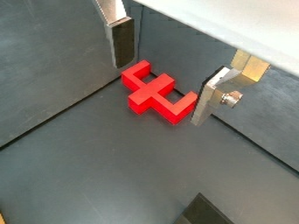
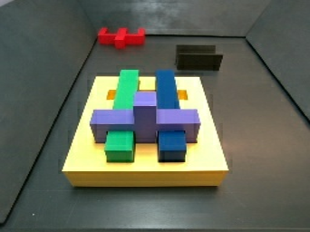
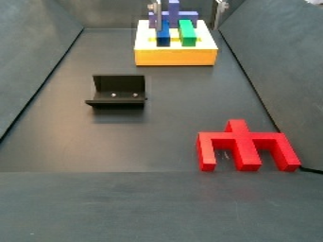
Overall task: Pick up the red object. Move up. Place the red object on the fixture. Regrasp the red object. Move to above the board. Insert the red object.
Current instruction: Pick up the red object.
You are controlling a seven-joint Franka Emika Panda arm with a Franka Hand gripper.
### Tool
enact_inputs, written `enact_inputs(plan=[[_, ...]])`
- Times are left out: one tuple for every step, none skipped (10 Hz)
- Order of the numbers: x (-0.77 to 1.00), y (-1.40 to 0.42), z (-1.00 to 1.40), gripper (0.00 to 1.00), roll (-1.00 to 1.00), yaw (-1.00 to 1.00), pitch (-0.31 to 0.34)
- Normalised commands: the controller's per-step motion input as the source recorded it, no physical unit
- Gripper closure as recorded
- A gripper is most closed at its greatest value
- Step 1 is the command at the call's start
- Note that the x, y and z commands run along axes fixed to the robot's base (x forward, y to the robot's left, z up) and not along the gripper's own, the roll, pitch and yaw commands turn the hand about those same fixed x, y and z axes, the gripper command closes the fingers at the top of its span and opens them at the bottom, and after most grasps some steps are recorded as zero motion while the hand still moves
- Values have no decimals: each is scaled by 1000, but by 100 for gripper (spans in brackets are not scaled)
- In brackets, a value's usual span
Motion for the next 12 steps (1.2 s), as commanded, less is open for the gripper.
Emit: enact_inputs(plan=[[-220,151,-560,0,-213,-34,-157],[-429,574,-749,0,-136,-123,-161],[-471,691,-803,0,-94,-126,-140],[-483,714,-817,0,-101,-66,-134],[-451,714,-797,0,-116,-26,-139],[-374,620,-797,0,-130,0,-147],[-449,500,-811,0,-79,0,-197],[-463,203,-789,0,-87,0,-221],[-243,0,-843,0,-54,0,-171],[-400,-149,-734,0,-113,-69,-156],[-440,-89,-729,0,-100,-51,-193],[-260,-34,-746,0,-86,-74,-217]])
